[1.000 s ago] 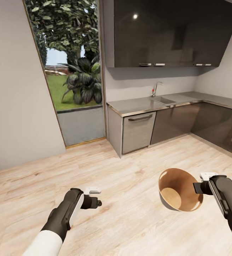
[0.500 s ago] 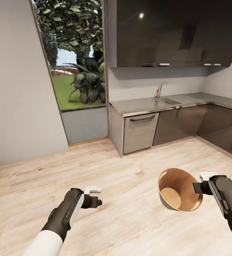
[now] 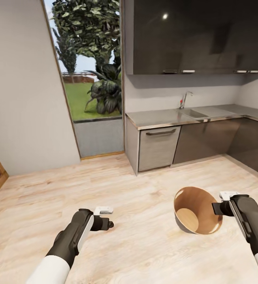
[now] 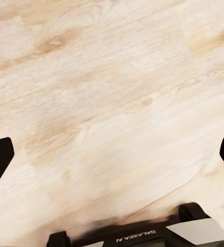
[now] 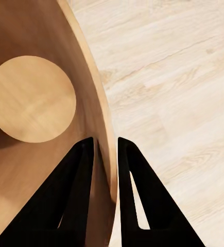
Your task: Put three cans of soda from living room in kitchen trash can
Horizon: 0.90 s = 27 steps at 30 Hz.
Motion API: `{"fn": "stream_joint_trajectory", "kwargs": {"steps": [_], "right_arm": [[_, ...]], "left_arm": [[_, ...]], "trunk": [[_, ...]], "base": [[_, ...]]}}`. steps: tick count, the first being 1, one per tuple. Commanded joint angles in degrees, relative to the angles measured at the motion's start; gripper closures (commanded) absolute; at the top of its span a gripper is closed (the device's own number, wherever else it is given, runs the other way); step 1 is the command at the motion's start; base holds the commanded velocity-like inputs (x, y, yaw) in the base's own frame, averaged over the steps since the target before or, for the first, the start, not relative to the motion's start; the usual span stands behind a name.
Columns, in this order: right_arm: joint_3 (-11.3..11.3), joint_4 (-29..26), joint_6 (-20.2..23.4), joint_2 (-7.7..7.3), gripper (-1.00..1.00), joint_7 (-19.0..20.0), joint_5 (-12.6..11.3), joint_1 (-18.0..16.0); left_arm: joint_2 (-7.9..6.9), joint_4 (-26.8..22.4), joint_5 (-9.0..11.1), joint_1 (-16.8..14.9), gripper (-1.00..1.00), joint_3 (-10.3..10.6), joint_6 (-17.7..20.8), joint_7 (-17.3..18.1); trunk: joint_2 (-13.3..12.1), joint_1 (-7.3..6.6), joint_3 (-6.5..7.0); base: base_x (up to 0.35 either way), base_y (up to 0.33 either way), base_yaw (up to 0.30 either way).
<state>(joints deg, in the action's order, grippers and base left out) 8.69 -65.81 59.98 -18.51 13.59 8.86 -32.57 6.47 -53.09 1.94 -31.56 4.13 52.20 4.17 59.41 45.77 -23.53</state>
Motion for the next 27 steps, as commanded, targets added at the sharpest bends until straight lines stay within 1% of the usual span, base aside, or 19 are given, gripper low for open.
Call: {"fn": "stream_joint_trajectory", "kwargs": {"steps": [1,7,12,20,27], "right_arm": [[0.02,-0.02,0.02,0.07,1.0,0.24,-0.31,-0.03],[0.04,-0.02,0.02,0.23,1.0,0.21,-0.25,-0.03],[0.07,-0.02,0.02,0.23,1.0,0.2,-0.22,-0.03],[0.04,-0.02,0.02,0.27,1.0,0.13,-0.17,-0.03],[0.02,-0.02,0.02,0.31,1.0,0.12,-0.16,-0.03]], "left_arm": [[0.01,0.0,0.0,0.0,-1.0,0.0,-0.02,-0.01],[0.08,0.0,-0.01,0.0,-1.0,0.0,-0.06,-0.05],[0.1,0.0,-0.01,0.0,-1.0,0.0,-0.07,-0.1],[0.2,-0.08,-0.01,0.0,-1.0,0.08,-0.08,-0.12],[0.2,-0.1,0.09,0.0,-1.0,0.06,-0.09,-0.12]], "trunk": [[0.01,0.0,0.01],[0.01,0.0,0.01],[0.01,0.0,0.01],[0.01,0.0,0.01],[0.01,0.0,0.01]], "base": [[0.0,-0.3,0.279],[-0.036,-0.301,0.284],[-0.148,-0.285,0.288],[-0.267,-0.186,0.289],[-0.317,-0.075,0.289]]}}
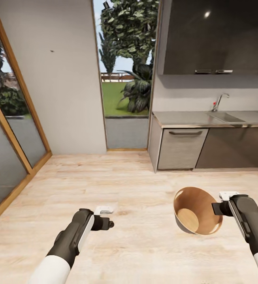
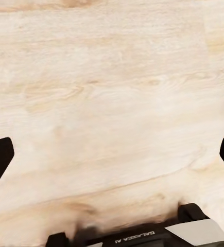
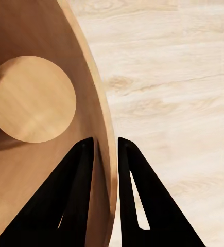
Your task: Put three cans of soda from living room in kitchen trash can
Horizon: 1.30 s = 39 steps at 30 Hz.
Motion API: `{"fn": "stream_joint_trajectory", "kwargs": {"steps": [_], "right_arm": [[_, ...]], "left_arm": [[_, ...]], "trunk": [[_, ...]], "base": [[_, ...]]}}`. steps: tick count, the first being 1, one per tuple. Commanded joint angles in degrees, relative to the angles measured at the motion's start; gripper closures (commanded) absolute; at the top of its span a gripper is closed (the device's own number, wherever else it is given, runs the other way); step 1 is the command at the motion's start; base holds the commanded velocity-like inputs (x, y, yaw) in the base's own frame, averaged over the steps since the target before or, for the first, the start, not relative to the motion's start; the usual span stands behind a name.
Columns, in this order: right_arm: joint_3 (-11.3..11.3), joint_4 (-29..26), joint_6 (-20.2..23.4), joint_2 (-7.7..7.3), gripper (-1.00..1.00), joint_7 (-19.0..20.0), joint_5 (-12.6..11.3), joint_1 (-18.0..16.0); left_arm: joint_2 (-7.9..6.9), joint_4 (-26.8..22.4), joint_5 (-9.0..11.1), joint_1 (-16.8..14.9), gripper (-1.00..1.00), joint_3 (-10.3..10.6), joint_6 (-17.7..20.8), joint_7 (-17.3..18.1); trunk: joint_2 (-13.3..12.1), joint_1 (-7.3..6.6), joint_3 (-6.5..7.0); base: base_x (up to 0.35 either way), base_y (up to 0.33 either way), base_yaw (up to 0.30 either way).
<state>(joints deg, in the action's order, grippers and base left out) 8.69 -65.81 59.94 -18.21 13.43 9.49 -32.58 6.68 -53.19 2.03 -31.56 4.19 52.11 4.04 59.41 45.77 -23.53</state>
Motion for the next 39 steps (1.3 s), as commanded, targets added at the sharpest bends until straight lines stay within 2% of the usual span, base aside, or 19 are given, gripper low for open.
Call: {"fn": "stream_joint_trajectory", "kwargs": {"steps": [1,11,16,39], "right_arm": [[0.01,-0.02,0.06,0.01,1.0,0.29,-0.79,-0.03],[-0.07,-0.02,0.06,0.13,1.0,0.22,-0.83,-0.03],[-0.13,-0.02,0.06,0.17,1.0,0.2,-0.86,-0.03],[0.0,-0.01,0.06,0.56,1.0,0.2,-0.83,-0.03]], "left_arm": [[-0.01,-0.07,0.12,0.0,-1.0,-0.01,-0.03,0.0],[0.0,-0.35,0.26,0.0,-1.0,0.02,-0.29,0.08],[0.0,-0.17,0.01,0.0,-1.0,0.03,-1.87,0.03],[0.79,0.0,-0.36,0.0,-1.0,0.38,-3.06,-0.11]], "trunk": [[0.01,0.0,0.01],[0.01,0.0,0.01],[0.01,0.0,0.01],[0.01,0.0,0.01]], "base": [[-0.33,-0.02,0.289],[-0.183,-0.007,0.289],[-0.127,-0.088,0.289],[-0.043,-0.28,0.289]]}}
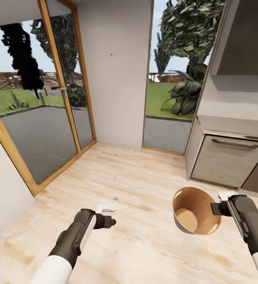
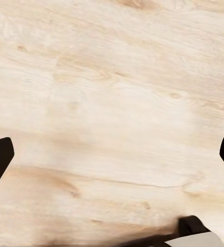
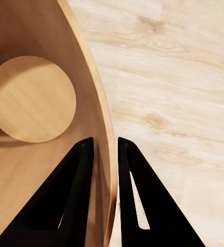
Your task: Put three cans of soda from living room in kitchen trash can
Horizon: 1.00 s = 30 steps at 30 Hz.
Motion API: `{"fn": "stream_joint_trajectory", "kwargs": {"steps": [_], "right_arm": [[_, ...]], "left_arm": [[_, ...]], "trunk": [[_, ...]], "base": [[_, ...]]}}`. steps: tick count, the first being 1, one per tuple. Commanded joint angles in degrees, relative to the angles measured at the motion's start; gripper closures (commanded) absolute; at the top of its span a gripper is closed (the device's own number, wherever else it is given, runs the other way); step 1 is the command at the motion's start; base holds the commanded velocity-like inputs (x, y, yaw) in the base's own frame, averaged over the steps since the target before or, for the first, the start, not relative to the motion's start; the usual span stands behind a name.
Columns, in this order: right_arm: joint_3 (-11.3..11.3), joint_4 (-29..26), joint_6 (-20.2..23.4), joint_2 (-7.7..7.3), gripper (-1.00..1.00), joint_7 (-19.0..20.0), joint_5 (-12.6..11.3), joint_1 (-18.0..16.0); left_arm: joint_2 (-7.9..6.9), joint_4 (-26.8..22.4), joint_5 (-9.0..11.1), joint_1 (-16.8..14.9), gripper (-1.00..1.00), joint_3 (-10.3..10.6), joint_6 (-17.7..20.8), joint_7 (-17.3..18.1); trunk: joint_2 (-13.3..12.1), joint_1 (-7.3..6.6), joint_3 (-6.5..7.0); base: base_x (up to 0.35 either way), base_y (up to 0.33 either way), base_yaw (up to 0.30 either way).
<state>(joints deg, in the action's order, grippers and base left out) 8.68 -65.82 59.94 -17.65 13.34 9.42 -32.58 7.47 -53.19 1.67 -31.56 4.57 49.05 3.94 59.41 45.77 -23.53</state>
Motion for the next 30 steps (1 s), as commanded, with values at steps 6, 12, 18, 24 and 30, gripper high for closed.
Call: {"fn": "stream_joint_trajectory", "kwargs": {"steps": [6,12,18,24,30], "right_arm": [[0.15,-0.01,0.06,-0.07,1.0,0.28,-0.45,-0.03],[0.14,-0.01,0.06,0.03,1.0,0.33,1.84,-0.03],[0.06,-0.01,0.06,0.11,1.0,0.29,2.59,-0.03],[-0.03,-0.01,0.06,0.15,1.0,0.29,2.77,-0.03],[-0.06,-0.01,0.06,0.15,1.0,0.28,2.79,-0.03]], "left_arm": [[-0.09,0.08,0.0,0.0,-1.0,0.0,0.05,-1.24],[-0.12,0.1,0.1,0.0,-1.0,0.0,0.31,-1.73],[-0.09,0.1,0.16,0.0,-1.0,0.0,0.41,-1.81],[-0.01,0.11,0.18,0.0,-1.0,0.0,0.43,-1.83],[0.0,0.07,0.18,0.0,-1.0,0.0,0.44,-1.83]], "trunk": [[0.0,0.0,0.01],[0.0,0.0,0.01],[0.0,0.0,0.01],[0.0,0.0,0.01],[0.0,0.0,0.01]], "base": [[-0.141,-0.299,0.289],[-0.166,-0.296,0.289],[-0.203,-0.289,0.289],[-0.212,-0.287,0.289],[-0.214,-0.262,0.289]]}}
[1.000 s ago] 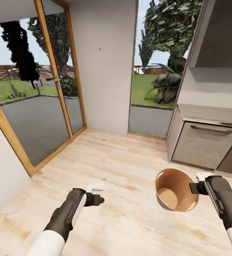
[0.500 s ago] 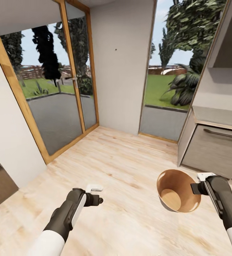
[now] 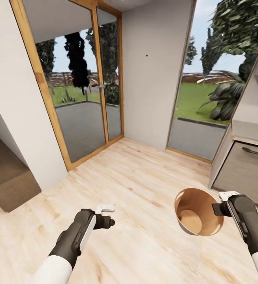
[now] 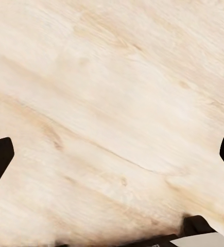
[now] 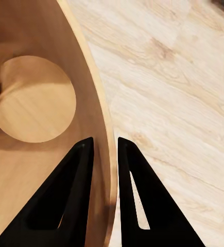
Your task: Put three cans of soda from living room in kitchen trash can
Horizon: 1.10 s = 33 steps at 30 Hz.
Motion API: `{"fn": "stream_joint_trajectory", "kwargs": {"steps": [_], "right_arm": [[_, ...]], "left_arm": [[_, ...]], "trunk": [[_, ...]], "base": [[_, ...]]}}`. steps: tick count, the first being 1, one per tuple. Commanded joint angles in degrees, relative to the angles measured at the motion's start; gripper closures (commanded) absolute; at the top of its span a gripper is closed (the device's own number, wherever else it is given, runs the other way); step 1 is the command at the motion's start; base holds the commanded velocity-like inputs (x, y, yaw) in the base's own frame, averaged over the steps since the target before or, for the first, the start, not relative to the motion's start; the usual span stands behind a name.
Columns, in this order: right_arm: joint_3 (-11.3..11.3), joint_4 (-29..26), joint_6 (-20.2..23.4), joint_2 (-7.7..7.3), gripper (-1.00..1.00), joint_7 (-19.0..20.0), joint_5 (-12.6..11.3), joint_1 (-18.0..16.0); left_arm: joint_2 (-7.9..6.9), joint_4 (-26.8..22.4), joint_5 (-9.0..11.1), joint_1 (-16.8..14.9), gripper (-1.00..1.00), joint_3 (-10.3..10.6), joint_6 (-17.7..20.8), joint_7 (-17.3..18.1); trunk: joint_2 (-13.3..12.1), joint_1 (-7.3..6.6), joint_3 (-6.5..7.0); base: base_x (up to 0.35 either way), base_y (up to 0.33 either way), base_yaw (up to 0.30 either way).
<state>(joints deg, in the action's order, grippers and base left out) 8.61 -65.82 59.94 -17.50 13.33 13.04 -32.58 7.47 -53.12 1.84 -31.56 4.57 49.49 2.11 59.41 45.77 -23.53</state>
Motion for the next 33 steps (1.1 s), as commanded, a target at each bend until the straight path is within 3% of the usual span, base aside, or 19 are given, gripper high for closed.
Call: {"fn": "stream_joint_trajectory", "kwargs": {"steps": [1,18,33], "right_arm": [[0.01,-0.01,0.06,0.01,1.0,0.29,-0.83,-0.03],[-0.03,-0.01,0.06,0.47,1.0,0.29,-0.82,-0.03],[0.0,-0.01,0.06,0.88,1.0,0.29,-0.74,-0.03]], "left_arm": [[0.0,0.0,0.0,0.0,-1.0,0.0,0.0,0.0],[0.07,0.03,0.0,0.0,-1.0,0.0,-0.34,0.07],[0.08,0.01,0.06,0.0,-1.0,0.0,-0.51,0.09]], "trunk": [[0.0,0.0,0.01],[0.0,0.0,0.01],[0.0,0.0,0.01]], "base": [[-0.218,-0.186,0.289],[-0.195,-0.065,0.289],[-0.044,0.239,0.289]]}}
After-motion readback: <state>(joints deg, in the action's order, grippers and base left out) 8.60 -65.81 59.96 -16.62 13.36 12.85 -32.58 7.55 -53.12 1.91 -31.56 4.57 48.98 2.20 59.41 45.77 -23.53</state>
